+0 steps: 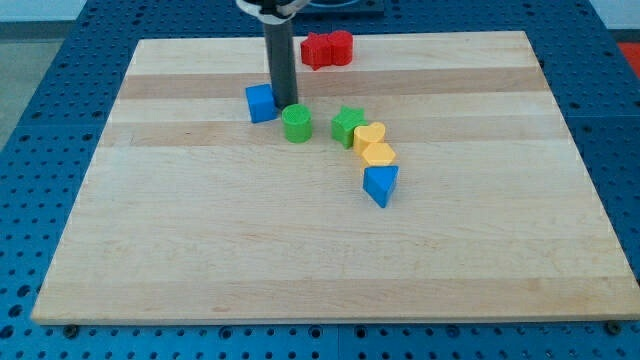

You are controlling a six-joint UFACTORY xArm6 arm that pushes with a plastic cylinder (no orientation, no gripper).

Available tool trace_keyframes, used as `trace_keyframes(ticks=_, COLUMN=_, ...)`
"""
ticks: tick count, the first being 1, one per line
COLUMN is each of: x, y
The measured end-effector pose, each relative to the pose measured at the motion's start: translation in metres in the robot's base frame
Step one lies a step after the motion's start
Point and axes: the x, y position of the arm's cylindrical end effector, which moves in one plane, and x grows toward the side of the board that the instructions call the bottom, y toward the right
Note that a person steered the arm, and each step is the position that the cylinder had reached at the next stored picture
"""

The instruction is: Push the green star diagonally right to the yellow heart

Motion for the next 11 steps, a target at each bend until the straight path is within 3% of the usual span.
trace_keyframes(ticks=2, x=0.008, y=0.015)
trace_keyframes(ticks=6, x=0.076, y=0.025)
trace_keyframes(ticks=7, x=0.077, y=0.032)
trace_keyframes(ticks=11, x=0.051, y=0.158)
